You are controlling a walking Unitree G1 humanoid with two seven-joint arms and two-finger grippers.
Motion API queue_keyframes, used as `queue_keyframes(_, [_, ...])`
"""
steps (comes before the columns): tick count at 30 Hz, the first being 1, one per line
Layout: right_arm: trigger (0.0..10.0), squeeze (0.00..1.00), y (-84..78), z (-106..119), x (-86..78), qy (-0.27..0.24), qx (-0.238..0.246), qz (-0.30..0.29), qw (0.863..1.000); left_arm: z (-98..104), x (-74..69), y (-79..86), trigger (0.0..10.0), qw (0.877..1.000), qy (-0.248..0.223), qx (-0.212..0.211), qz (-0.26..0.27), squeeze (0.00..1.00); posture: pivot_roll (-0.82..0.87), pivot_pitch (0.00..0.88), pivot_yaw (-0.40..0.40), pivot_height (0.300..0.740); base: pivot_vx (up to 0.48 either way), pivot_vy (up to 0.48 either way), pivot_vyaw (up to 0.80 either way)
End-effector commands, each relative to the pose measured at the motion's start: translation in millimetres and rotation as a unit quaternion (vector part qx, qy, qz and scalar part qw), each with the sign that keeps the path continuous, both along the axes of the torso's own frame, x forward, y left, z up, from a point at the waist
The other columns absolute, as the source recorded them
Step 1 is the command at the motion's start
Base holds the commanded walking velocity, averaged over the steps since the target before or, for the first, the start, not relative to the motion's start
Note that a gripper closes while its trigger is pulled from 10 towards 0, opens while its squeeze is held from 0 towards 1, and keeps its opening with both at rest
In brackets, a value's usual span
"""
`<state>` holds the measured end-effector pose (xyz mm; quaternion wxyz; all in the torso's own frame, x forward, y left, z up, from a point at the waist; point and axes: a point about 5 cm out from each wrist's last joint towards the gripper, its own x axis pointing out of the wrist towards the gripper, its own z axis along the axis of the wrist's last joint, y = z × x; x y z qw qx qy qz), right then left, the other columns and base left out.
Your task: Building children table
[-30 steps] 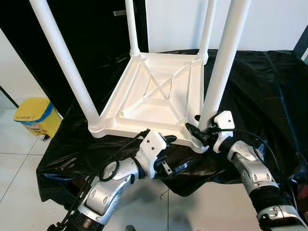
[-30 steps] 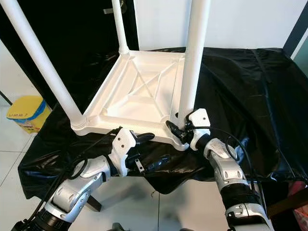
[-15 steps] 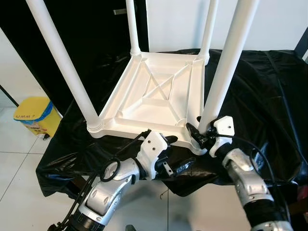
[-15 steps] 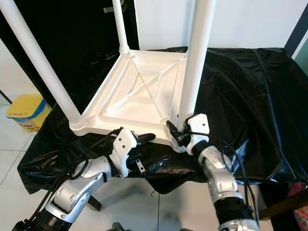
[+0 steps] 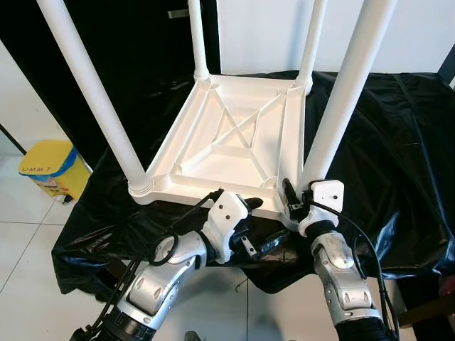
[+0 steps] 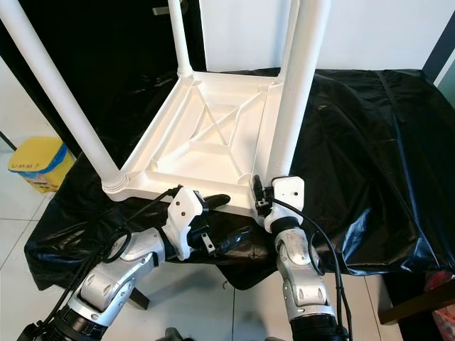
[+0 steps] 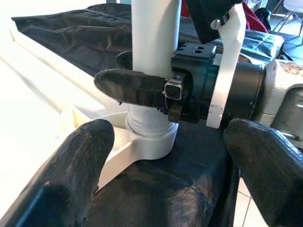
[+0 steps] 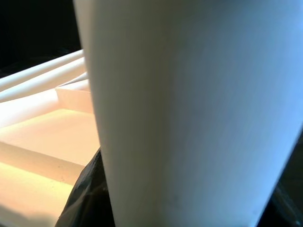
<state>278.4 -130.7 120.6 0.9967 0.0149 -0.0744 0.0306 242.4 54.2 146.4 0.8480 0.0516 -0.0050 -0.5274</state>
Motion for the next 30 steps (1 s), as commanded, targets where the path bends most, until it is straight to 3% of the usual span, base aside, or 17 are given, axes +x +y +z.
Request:
queue_keyframes(1, [10.0,0.00,-5.6,-2.0,-2.7,0.006,0.010,-0.028,1.000,-3.2,0.9,2.0,10.0,1.000,0.007,0.004,-0.003,0.00,-0.13,0.047,0.021,0.740,0.000,0.000,0.00])
queue_keyframes(13, [10.0,0.00,-14.0,11.4,2.4,-0.014,0.009,-0.038,0.999,-0.3,7.9,5.9,10.0,1.000,0.001,0.001,0.001,0.00,-0.14,0.045,0.029,0.740,0.000,0.000,0.00])
queue_keyframes(14, [10.0,1.00,-14.8,12.1,3.7,-0.015,0.010,-0.037,0.999,-0.4,8.7,7.0,10.0,1.000,0.000,0.004,0.001,0.00,-0.13,0.044,0.030,0.740,0.000,0.000,0.00])
queue_keyframes(24, [10.0,1.00,-23.0,24.8,12.0,-0.035,0.021,-0.003,0.999,11.3,13.2,0.3,10.0,1.000,-0.023,-0.003,0.011,0.00,-0.08,0.054,0.001,0.740,0.000,0.000,0.00])
queue_keyframes(25, [10.0,0.00,-22.5,26.5,13.3,-0.036,0.023,0.017,0.999,10.4,11.4,-0.1,10.0,1.000,-0.023,-0.003,0.011,0.00,-0.07,0.055,-0.006,0.740,0.000,0.000,0.00])
queue_keyframes(30, [10.0,0.00,-26.5,29.9,13.9,-0.035,0.011,0.066,0.997,7.4,6.7,0.6,10.0,1.000,-0.022,0.004,0.014,0.00,-0.06,0.067,-0.007,0.740,0.000,0.000,0.00])
